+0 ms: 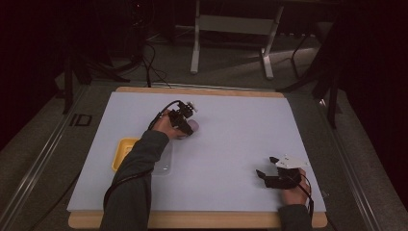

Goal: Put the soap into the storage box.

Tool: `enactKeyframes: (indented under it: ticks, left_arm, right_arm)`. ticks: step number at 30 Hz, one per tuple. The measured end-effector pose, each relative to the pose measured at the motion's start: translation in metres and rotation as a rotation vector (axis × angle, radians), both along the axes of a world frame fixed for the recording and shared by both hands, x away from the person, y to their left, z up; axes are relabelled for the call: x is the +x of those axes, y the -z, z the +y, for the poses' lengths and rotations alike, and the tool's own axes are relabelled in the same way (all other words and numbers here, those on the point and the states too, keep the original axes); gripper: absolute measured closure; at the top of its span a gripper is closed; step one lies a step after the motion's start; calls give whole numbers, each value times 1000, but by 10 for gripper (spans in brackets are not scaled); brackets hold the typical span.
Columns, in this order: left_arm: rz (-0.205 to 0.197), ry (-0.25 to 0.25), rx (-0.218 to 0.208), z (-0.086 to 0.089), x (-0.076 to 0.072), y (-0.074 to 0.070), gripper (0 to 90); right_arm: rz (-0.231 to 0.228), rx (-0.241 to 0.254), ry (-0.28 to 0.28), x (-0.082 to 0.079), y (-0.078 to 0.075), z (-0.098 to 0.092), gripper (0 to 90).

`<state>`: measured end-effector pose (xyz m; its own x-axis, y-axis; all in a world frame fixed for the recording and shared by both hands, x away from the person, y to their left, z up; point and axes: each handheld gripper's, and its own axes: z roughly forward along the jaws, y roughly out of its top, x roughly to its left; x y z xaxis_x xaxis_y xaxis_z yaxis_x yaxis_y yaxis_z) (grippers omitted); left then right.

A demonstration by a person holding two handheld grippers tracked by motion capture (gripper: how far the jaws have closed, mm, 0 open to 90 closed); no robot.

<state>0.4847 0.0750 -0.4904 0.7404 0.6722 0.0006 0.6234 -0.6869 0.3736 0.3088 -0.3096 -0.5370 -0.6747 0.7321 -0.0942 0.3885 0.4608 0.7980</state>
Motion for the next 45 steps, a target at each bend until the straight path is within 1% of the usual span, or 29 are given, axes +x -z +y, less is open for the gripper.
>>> enactKeyframes:
  ticks: [5,9,13,16,23,25,31,37,43,45]
  left_arm:
    - [11,0,12,1,-4,-6,495]
    - [1,-15,2,3,-8,-13,495]
    - [-6,-14,-17,6,-13,-19,495]
    - [-13,-12,-6,7,-16,-24,495]
    - [-20,-21,-6,12,-23,-32,495]
    - [-26,-19,-5,15,-26,-35,495]
    - [-46,-16,-19,22,-36,-46,495]
    - [-70,-5,-26,24,-44,-53,495]
    - [-80,1,-41,25,-55,-59,495]
    - [-78,6,-35,27,-59,-61,495]
  right_arm:
    - [-1,-1,-1,0,0,0,222]
    - [0,-1,-1,0,0,0,222]
    - [0,-1,-2,0,0,0,222]
    - [0,-2,-1,0,0,0,222]
    - [0,-2,0,0,0,0,222]
    - [0,-3,0,0,0,0,222]
    - [-1,-5,1,0,0,0,222]
    - [0,-5,1,0,0,0,222]
    - [-1,-7,0,0,0,1,222]
    - [-2,-9,-1,0,0,1,222]
